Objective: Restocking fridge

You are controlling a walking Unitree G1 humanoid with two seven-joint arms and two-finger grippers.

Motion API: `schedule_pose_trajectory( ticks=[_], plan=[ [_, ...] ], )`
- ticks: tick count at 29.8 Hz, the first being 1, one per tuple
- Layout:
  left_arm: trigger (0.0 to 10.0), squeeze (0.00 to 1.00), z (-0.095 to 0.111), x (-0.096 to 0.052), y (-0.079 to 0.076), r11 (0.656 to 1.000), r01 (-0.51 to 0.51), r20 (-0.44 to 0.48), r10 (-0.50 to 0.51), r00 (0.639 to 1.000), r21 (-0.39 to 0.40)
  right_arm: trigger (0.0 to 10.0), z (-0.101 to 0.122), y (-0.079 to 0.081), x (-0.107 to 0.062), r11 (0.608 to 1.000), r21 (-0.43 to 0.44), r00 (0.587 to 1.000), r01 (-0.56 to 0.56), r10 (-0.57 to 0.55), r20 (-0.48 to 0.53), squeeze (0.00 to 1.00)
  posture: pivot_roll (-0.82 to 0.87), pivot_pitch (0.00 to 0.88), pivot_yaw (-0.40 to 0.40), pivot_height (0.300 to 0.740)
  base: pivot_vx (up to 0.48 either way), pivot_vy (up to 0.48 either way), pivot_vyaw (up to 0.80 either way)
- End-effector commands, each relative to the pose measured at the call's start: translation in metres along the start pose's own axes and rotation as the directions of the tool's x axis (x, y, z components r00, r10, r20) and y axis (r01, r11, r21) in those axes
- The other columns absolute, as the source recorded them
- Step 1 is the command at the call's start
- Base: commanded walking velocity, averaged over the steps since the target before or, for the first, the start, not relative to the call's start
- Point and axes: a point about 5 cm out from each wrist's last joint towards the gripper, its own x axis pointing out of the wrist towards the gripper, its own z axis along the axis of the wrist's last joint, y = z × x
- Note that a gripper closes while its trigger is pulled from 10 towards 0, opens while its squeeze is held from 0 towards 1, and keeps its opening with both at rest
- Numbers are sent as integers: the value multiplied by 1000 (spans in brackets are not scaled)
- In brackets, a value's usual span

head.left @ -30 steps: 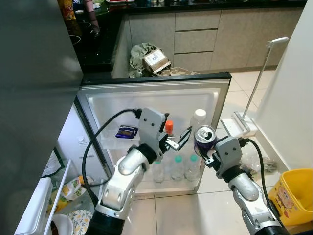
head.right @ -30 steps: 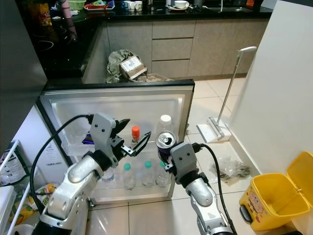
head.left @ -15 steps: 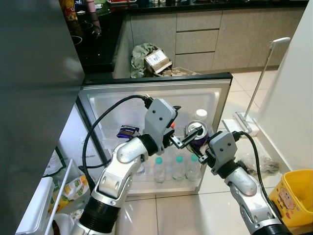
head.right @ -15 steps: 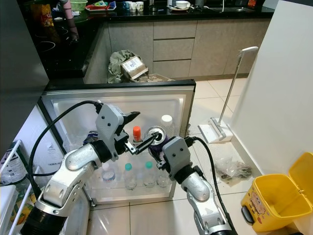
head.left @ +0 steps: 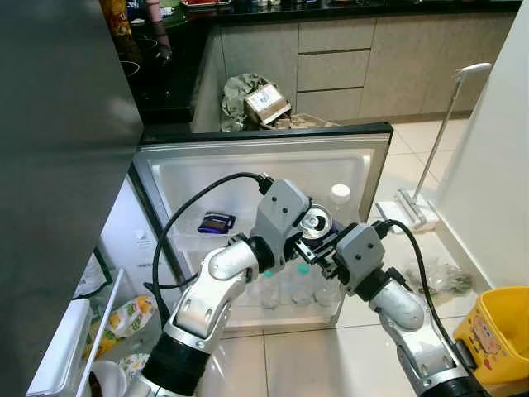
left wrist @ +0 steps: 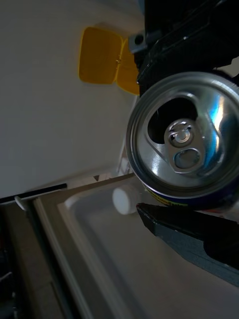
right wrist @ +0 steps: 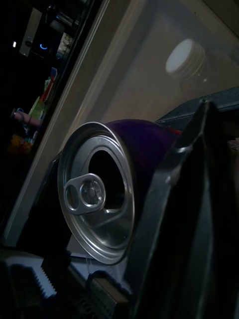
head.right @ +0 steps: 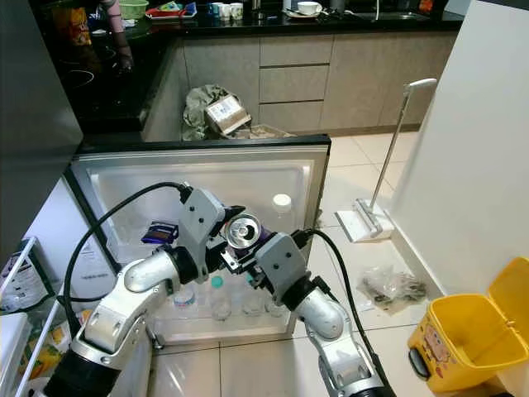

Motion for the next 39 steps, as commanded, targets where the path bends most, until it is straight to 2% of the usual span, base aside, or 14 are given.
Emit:
schedule_pose_trajectory(
  ticks=[1,11,12,13,14,15,16,18,20,22,27,29,37,39],
  plan=[
    [10000,0,-8,2,5,998,-53,-43,51,998,-33,10000,7,2,1,1000,-19,999,-18,18,31,0,-131,30,26,740,0,0,0],
    [10000,0,-11,0,16,989,-135,-55,132,990,-55,10000,7,4,-1,1000,-21,999,-18,19,26,0,-131,34,26,740,0,0,0],
    [9647,0,-12,0,17,988,-142,-58,138,989,-65,10000,8,4,-2,1000,-24,999,-19,19,28,0,-131,34,26,740,0,0,0],
    [8745,0,-12,-1,18,986,-149,-59,145,988,-71,10000,8,4,-2,999,-27,999,-21,21,28,0,-131,34,26,740,0,0,0],
    [6667,0,-12,-1,20,983,-161,-59,156,986,-87,10000,8,5,-3,999,-41,999,-25,26,31,0,-131,34,26,740,0,0,0],
    [6667,0,-12,-1,20,983,-161,-59,156,986,-87,10000,8,5,-3,999,-41,999,-25,26,31,0,-131,34,26,740,0,0,0],
    [9529,0,-12,-2,23,978,-180,-54,175,983,-109,10000,8,6,-4,998,-56,999,-31,32,30,0,-134,33,29,740,0,0,0],
    [10000,0,-10,-3,25,974,-188,-45,184,982,-128,10000,6,6,-6,998,-58,999,-29,31,26,0,-134,33,29,740,0,0,0],
    [10000,0,-2,-8,31,964,-202,-3,204,979,-171,10000,-3,5,-12,998,-54,1000,-22,22,-12,0,-136,35,31,740,0,0,0],
    [10000,0,1,-10,33,963,-205,7,210,978,-175,10000,-7,4,-15,998,-56,999,-18,16,-28,0,-132,35,31,740,0,0,0],
    [10000,0,4,-21,41,969,-218,-3,219,976,-119,10000,-12,-1,-18,999,-34,999,19,-21,-46,0,-128,35,40,740,0,0,0],
    [10000,0,6,-31,46,969,-222,-8,223,975,-104,10000,-8,-3,-16,998,-55,999,24,-25,-32,0,-130,33,53,740,0,0,0],
    [10000,0,4,-40,47,978,-176,-42,172,984,-109,10000,-2,-4,-10,997,-64,999,36,-37,-3,0,-121,29,62,740,0,0,0],
    [10000,0,3,-38,41,977,-133,-42,127,991,-167,10000,-1,-3,-9,997,-70,999,35,-35,1,0,-123,25,67,740,0,0,0]
  ],
)
